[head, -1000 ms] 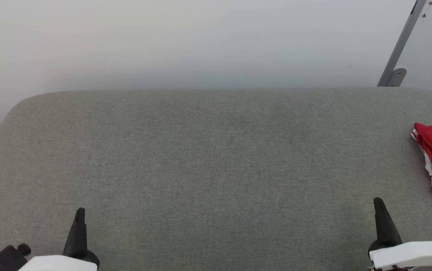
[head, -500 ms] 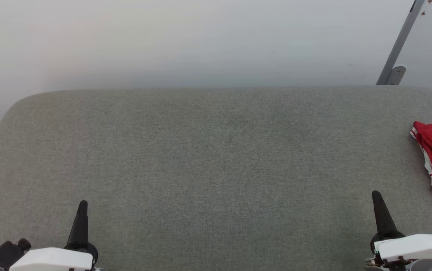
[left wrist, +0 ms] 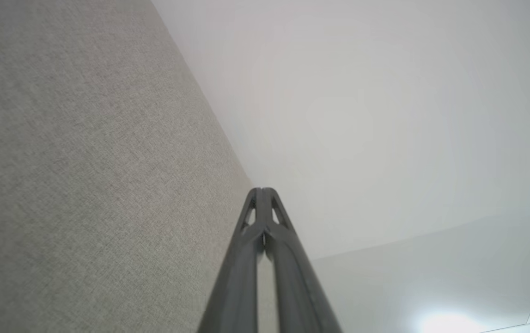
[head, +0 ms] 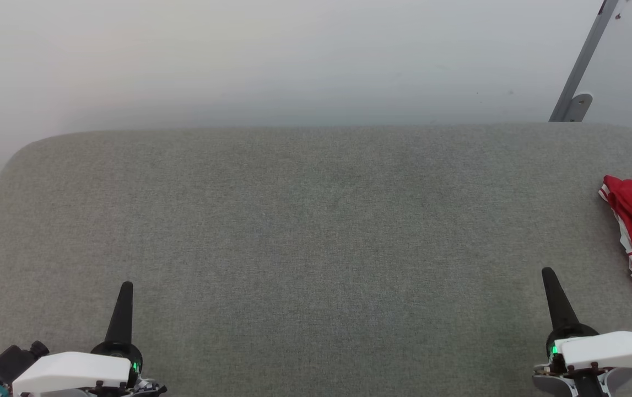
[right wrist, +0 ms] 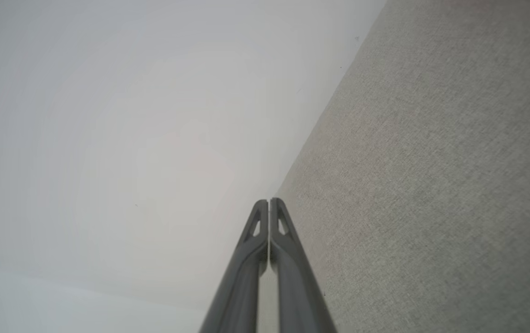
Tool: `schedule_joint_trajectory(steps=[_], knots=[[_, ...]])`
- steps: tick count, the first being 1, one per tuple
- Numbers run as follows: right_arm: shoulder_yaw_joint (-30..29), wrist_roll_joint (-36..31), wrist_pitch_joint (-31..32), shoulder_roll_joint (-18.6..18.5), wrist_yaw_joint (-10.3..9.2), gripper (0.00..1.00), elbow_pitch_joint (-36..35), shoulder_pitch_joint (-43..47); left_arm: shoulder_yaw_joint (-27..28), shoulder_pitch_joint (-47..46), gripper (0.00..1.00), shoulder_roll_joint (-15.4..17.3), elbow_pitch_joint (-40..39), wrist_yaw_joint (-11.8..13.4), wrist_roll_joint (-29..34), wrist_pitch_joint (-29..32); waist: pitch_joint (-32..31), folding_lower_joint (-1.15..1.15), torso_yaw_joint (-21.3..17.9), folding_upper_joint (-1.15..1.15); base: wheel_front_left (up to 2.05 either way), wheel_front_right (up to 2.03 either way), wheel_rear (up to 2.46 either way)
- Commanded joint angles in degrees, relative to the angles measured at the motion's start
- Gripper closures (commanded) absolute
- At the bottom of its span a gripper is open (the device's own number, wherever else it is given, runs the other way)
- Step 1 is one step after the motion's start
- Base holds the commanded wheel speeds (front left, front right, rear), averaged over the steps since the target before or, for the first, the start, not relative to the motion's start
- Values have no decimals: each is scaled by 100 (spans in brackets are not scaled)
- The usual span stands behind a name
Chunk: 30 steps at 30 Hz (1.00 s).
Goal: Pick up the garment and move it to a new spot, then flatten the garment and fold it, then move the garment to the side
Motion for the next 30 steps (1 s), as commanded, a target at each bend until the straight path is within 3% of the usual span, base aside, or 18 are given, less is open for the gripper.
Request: schedule_joint_trajectory(steps=[1, 30], knots=[[-15, 131, 49, -21, -1, 100, -26, -102, 27, -125, 100, 19, -21, -20, -120, 37, 2, 0, -1, 0, 0, 0, 0], [-26, 1449, 398, -21, -1, 100, 50, -364, 67, -406, 100, -85, 93, -26, -1364, 391, 61, 0, -47, 0, 0, 0, 0]])
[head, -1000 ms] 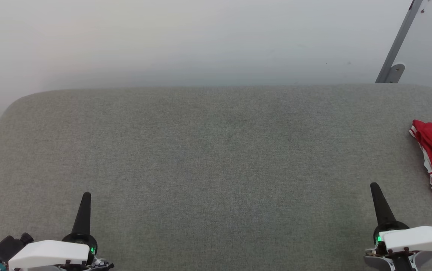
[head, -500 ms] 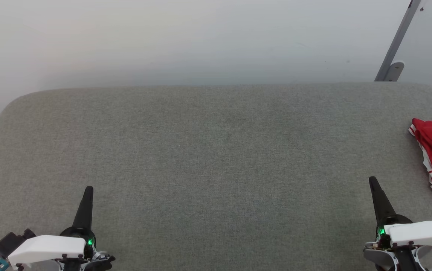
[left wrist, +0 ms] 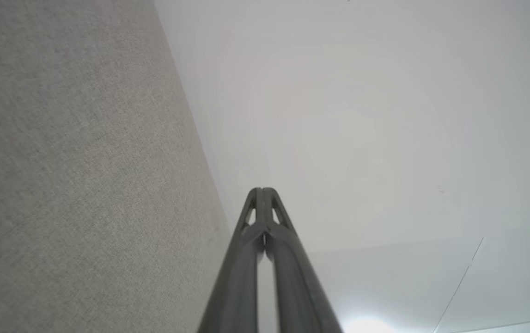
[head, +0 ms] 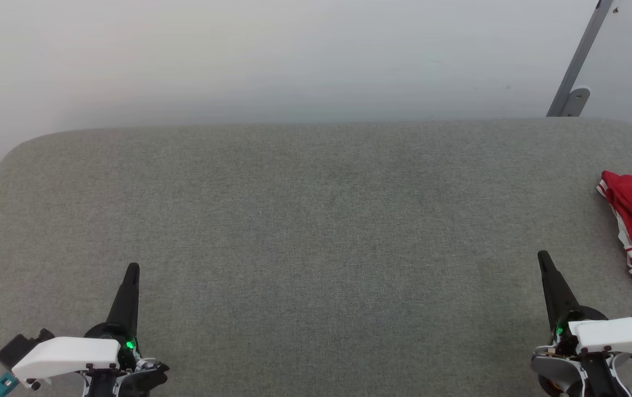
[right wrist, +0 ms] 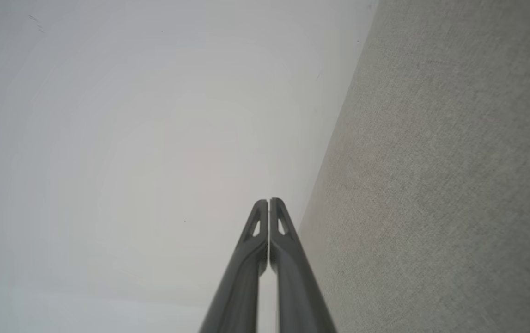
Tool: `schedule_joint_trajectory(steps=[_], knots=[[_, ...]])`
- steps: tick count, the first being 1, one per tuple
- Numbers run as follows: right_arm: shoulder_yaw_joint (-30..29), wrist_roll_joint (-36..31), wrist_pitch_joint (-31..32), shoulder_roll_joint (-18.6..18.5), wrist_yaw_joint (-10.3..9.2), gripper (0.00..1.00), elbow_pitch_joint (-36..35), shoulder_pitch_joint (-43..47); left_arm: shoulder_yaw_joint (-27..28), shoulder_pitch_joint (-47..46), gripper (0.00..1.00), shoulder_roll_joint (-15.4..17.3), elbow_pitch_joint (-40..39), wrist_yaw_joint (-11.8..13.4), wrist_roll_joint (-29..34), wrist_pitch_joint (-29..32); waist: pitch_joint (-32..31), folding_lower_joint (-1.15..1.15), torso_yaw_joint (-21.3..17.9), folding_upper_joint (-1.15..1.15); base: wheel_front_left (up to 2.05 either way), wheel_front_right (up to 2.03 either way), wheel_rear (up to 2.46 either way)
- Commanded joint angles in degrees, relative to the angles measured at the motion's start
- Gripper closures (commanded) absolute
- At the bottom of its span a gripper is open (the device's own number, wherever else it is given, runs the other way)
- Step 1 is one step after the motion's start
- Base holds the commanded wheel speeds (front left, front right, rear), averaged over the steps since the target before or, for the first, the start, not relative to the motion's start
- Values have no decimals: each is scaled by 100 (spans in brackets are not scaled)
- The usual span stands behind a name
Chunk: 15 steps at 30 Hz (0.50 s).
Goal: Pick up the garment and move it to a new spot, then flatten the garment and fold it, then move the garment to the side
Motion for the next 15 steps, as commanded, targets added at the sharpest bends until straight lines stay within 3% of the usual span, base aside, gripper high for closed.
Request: schedule_joint_trajectory(steps=[1, 15], knots=[[-10, 119, 33, -16, -1, 100, 3, -108, 22, -105, 100, -11, 0, -26, -101, 35, 3, 0, -2, 0, 0, 0, 0], [-13, 684, 193, -15, -2, 100, 36, -212, 40, -217, 100, -51, 52, -29, -638, 187, 33, 0, -25, 0, 0, 0, 0]])
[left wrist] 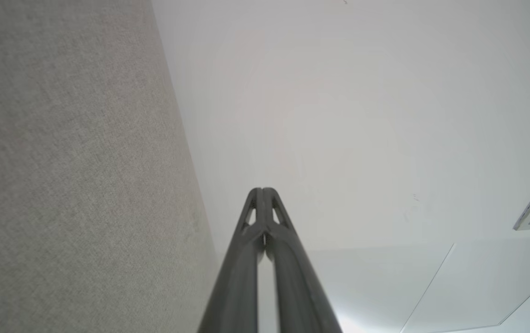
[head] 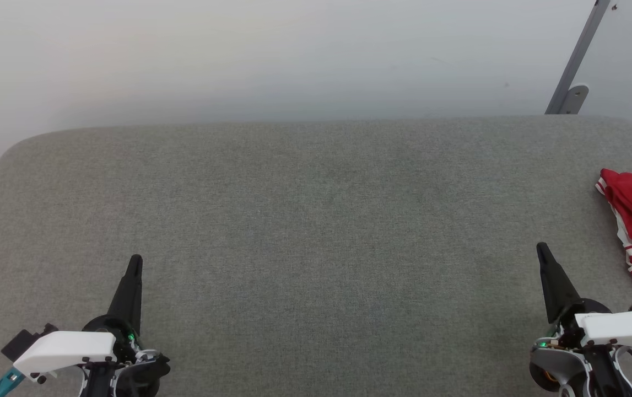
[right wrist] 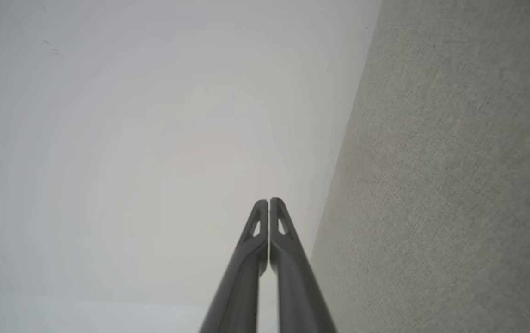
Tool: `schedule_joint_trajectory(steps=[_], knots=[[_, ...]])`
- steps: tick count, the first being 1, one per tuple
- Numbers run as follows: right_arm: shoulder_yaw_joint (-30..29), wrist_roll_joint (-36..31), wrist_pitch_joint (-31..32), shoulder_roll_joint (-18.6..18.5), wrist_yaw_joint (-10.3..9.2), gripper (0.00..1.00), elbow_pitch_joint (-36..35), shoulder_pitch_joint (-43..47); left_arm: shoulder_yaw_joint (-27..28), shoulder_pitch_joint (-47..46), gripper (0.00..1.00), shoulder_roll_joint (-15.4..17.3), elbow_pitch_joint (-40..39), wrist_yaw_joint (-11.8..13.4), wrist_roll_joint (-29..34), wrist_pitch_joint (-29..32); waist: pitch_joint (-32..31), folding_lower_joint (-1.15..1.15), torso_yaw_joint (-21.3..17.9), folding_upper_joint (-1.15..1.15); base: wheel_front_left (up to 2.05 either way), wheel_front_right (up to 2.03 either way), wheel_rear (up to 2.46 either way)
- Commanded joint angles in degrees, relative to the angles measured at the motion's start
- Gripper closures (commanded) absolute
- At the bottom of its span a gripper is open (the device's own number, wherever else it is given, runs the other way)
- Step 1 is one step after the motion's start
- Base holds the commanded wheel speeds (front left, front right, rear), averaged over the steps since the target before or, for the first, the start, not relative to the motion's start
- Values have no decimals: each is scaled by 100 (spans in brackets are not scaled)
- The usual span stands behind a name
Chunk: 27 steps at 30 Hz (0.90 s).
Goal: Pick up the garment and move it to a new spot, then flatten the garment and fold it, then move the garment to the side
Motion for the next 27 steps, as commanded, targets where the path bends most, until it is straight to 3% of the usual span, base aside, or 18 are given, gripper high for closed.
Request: schedule_joint_trajectory(steps=[1, 27], knots=[[-8, 134, 49, -12, -2, 100, 14, -99, 22, -88, 100, -11, 16, -29, -129, 41, 3, 0, -3, 0, 0, 0, 0], [-5, 284, 92, -11, -2, 100, 22, -106, 22, -118, 100, -16, 25, -30, -259, 77, 13, 0, -10, 0, 0, 0, 0]])
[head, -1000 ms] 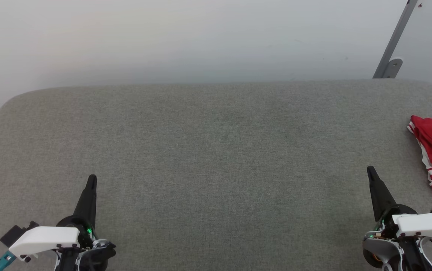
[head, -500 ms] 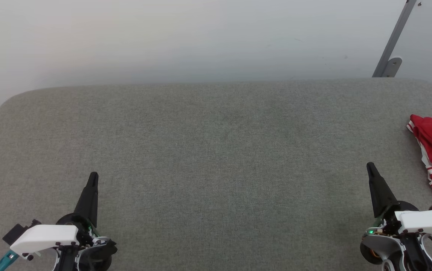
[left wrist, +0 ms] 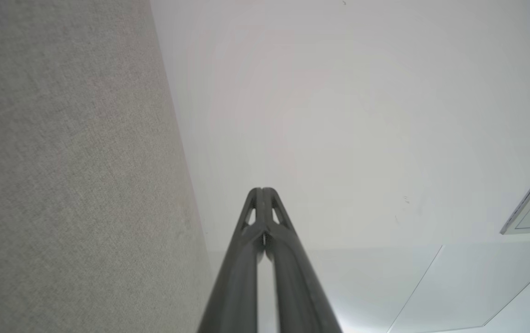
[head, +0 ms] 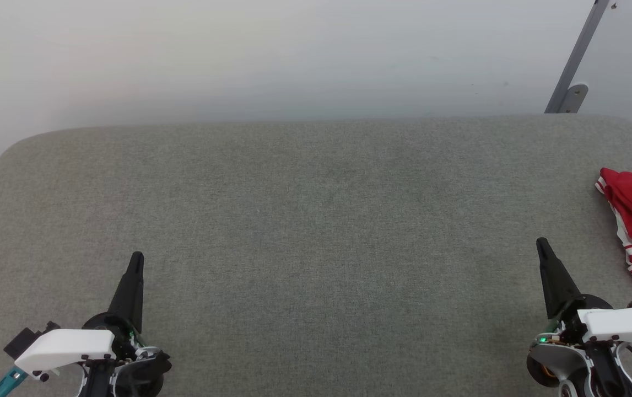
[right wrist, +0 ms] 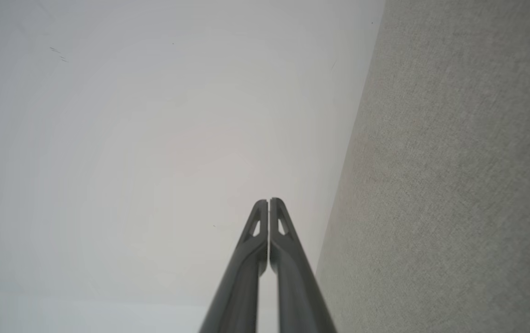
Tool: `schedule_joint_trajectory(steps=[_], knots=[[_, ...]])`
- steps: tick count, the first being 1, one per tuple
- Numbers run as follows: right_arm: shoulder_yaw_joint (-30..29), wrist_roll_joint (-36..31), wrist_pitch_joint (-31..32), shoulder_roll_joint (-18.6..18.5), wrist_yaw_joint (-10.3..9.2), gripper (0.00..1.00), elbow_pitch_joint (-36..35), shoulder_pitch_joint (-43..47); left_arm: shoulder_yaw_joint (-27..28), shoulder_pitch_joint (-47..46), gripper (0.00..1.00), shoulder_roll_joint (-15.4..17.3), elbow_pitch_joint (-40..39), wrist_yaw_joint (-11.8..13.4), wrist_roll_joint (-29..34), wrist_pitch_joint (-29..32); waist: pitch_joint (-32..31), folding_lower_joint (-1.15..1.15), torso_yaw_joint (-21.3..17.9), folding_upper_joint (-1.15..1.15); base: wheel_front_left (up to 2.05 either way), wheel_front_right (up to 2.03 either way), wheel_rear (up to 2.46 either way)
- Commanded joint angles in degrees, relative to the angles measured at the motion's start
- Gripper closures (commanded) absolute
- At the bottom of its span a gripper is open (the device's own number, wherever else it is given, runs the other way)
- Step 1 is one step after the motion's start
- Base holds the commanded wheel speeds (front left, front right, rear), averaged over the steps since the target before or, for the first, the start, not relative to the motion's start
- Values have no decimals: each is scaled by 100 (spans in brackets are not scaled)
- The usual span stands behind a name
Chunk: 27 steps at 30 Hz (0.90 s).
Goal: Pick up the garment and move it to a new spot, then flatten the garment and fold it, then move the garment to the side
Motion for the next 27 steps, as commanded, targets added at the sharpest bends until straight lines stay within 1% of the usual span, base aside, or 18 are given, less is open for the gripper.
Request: schedule_joint_trajectory(steps=[1, 27], knots=[[-3, 22, 18, -9, -2, 100, 11, -29, 13, -67, 100, 8, 0, -30, -13, 8, 0, 0, 0, 0, 0, 0, 0], [-3, 22, 16, -9, -2, 100, 11, -29, 10, -67, 100, 8, 0, -31, -16, 5, 0, 0, 0, 0, 0, 0, 0]])
